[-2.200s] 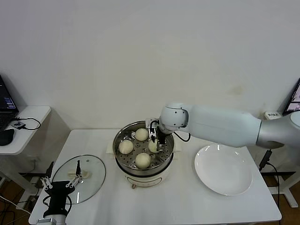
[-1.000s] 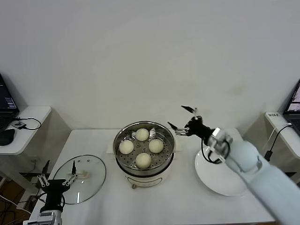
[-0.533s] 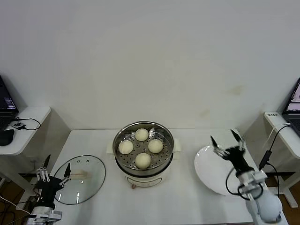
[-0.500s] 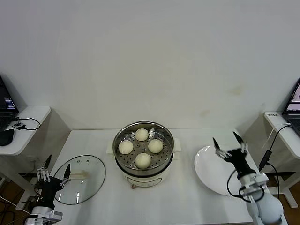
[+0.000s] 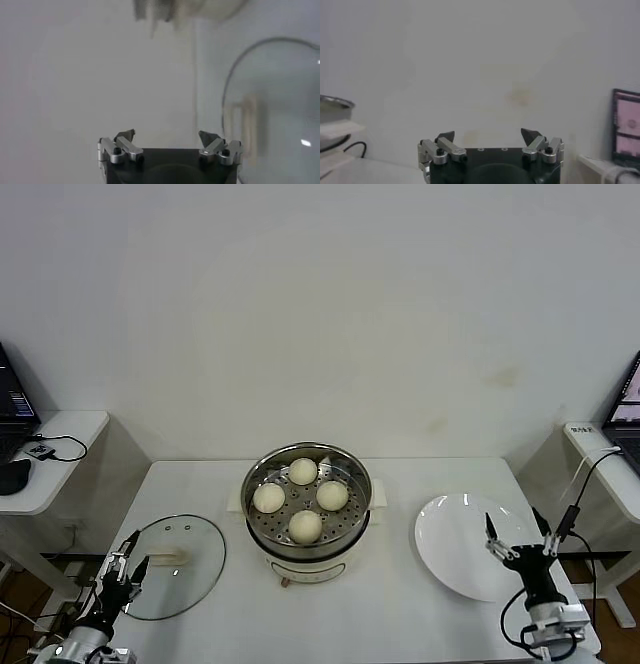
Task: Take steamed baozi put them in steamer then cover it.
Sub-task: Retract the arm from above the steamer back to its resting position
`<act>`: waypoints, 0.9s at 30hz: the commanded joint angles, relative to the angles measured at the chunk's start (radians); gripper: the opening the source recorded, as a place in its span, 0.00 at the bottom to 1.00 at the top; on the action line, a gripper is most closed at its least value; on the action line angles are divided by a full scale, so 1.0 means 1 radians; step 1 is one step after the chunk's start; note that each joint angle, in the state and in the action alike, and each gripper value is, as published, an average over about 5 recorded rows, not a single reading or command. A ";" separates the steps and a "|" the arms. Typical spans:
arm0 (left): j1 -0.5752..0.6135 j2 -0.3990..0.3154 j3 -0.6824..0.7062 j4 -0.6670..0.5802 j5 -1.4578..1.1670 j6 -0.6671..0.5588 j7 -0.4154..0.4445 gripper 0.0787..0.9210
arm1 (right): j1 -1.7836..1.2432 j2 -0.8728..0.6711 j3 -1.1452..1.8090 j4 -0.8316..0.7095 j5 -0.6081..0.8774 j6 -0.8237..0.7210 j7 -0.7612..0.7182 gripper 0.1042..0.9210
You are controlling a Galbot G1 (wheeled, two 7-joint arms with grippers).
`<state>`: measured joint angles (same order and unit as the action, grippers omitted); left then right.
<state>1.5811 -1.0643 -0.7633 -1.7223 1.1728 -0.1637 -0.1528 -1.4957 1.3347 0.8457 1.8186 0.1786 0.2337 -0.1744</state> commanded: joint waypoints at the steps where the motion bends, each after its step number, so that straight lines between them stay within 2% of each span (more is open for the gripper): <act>1: -0.102 0.036 0.058 0.142 0.118 -0.003 0.025 0.88 | -0.040 0.047 0.026 -0.008 -0.029 0.026 0.002 0.88; 27: -0.234 0.051 0.139 0.219 0.082 -0.001 0.048 0.88 | -0.062 0.057 0.017 -0.003 -0.055 0.038 0.002 0.88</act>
<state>1.3877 -1.0188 -0.6408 -1.5349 1.2571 -0.1647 -0.1083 -1.5532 1.3865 0.8630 1.8163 0.1287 0.2685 -0.1721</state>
